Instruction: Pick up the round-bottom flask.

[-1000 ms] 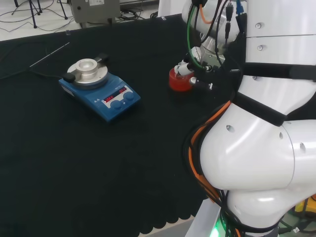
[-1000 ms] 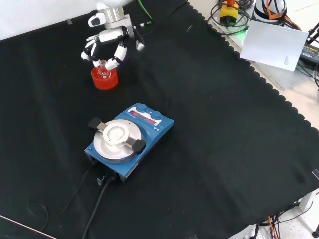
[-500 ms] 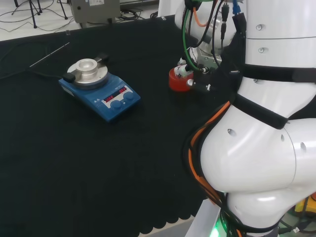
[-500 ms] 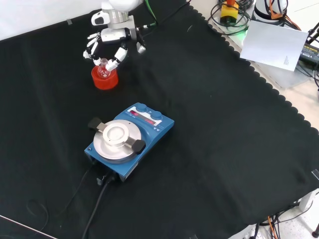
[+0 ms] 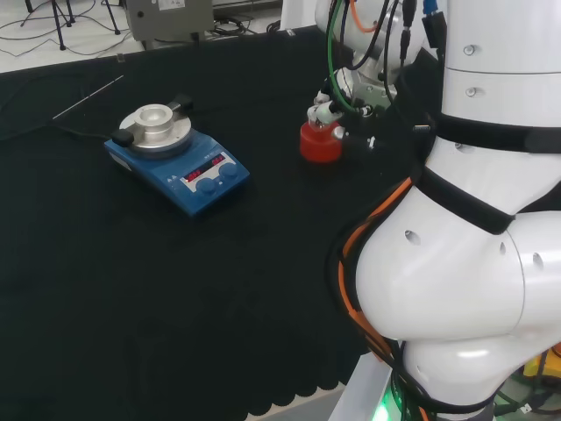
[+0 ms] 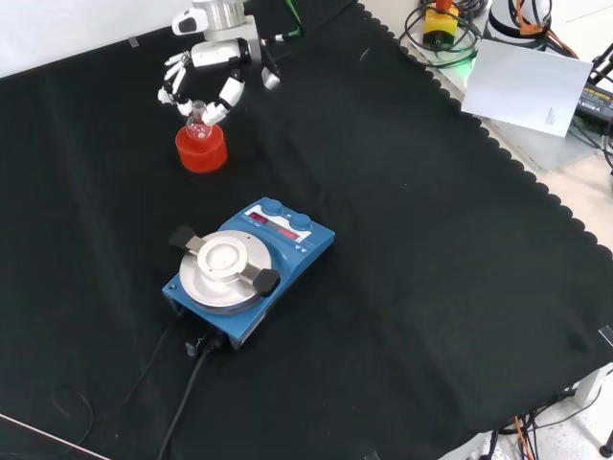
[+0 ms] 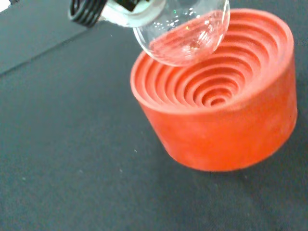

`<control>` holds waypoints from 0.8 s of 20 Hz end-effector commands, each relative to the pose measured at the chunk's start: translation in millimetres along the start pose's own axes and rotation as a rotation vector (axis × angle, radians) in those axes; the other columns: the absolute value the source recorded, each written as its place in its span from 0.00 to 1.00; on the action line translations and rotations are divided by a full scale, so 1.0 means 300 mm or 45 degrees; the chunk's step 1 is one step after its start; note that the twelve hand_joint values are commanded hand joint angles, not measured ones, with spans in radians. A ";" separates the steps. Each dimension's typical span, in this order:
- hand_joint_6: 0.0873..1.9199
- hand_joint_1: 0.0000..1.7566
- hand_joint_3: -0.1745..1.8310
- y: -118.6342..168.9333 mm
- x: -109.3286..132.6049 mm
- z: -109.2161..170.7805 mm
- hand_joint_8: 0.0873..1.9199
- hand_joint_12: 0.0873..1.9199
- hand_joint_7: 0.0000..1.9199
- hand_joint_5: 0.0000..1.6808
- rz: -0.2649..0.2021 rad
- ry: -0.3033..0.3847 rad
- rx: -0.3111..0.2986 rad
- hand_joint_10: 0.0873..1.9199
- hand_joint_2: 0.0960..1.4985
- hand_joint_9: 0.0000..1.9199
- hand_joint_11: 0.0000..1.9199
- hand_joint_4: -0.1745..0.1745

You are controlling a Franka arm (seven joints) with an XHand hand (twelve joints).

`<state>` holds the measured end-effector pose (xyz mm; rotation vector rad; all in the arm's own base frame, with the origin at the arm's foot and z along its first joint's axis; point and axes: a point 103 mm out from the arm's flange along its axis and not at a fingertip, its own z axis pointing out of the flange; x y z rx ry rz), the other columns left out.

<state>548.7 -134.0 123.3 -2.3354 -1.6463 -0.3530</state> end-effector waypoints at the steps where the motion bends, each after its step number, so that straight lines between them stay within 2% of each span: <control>1: 0.55 0.59 0.42 -0.033 0.056 -0.098 0.26 0.68 0.25 0.61 -0.028 -0.029 0.019 0.25 0.49 0.32 0.10 1.00; 9: 0.55 0.60 0.43 -0.070 0.136 -0.145 0.26 0.68 0.24 0.61 -0.069 -0.074 0.048 0.25 0.47 0.32 0.10 1.00; 12: 0.55 0.60 0.44 -0.079 0.157 -0.156 0.26 0.68 0.24 0.61 -0.054 -0.131 0.049 0.25 0.47 0.32 0.10 1.00; 16: 0.55 0.60 0.44 -0.094 0.195 -0.163 0.26 0.68 0.24 0.62 -0.080 -0.102 0.069 0.25 0.47 0.32 0.10 1.00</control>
